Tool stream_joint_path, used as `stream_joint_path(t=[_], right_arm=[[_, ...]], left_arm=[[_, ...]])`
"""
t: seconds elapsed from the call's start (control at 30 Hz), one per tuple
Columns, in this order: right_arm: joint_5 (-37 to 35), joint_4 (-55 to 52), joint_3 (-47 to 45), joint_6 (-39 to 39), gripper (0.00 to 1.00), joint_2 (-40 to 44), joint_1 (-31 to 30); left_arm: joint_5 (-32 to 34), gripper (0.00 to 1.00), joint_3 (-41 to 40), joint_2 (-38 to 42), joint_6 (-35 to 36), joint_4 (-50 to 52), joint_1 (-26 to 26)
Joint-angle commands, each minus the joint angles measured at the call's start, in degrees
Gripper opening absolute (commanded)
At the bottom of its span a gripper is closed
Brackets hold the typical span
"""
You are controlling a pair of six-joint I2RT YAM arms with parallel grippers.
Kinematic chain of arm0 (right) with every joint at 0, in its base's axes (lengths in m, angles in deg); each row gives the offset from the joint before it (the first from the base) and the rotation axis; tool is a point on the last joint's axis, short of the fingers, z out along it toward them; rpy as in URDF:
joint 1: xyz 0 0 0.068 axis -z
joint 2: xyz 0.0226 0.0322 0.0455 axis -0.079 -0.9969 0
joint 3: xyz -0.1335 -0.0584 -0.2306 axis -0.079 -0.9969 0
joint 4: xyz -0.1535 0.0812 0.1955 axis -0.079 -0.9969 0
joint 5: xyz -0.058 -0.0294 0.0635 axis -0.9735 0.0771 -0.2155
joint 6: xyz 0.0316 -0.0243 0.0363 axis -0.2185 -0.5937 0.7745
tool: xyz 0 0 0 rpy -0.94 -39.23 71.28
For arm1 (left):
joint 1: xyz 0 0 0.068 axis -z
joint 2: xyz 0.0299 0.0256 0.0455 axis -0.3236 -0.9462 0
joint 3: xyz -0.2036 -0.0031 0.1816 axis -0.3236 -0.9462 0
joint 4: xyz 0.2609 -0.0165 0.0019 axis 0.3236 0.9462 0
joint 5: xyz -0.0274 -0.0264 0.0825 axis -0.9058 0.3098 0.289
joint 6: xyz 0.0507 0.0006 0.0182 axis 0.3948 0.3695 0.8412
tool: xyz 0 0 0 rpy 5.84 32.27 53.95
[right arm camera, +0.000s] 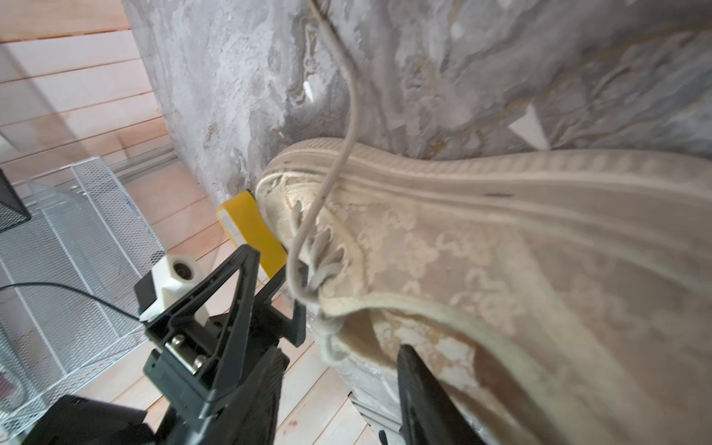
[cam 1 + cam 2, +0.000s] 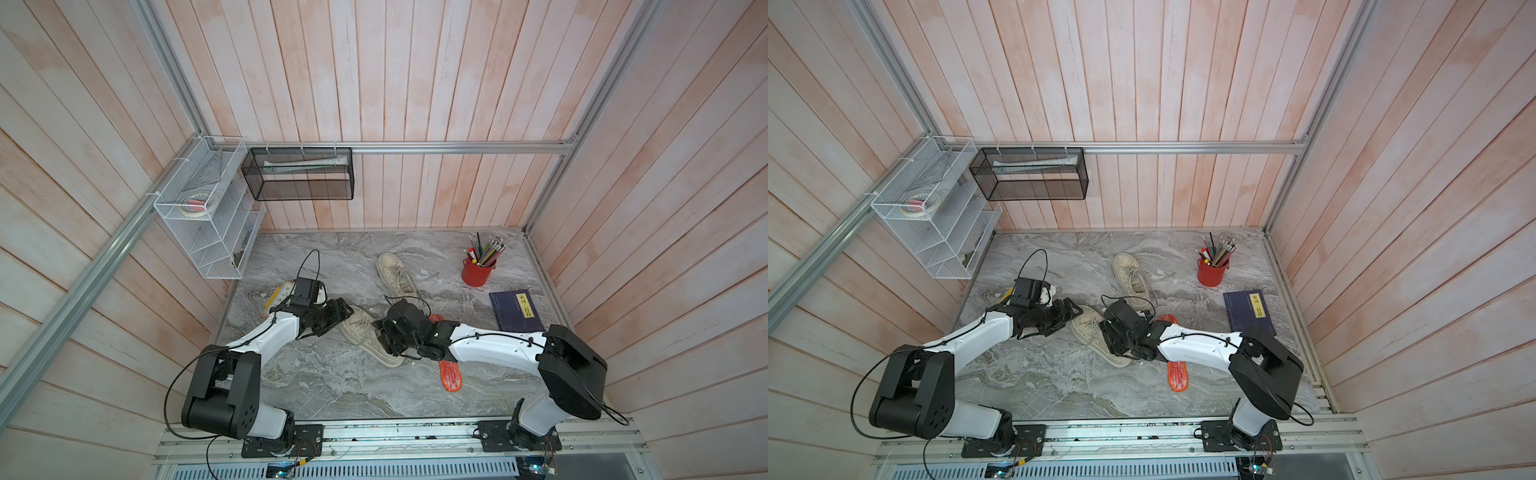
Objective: Remove the insole from the shoe
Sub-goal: Untie the shoelace on the shoe.
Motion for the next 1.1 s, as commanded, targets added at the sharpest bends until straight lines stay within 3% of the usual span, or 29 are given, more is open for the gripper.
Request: stream_joint_path(t=[0.0,0.27,0.63,1.07], right_arm=[[-2.1,0.7,-0.4,-0.5,0.5,-1.1,1.0],[-0.2,6.2,1.7,-6.3,0.48,-4.4,3.3],[1.6,17.0,2.2,-8.9,0.43,-5.7,3.9],[3.8,28.5,2.0,-10.6,0.4,-8.3,4.3]], left_arm=[[-0.8,0.8,0.2,-1.7,1.1,-1.2,0.5],[0.6,0.76,0.9,-4.4,4.0,0.5,1.7],[3.1,0.67,-0.1,-6.3,6.9,2.4,3.8],[3.3,0.64,-2.3,-7.8,7.0,1.2,6.3]])
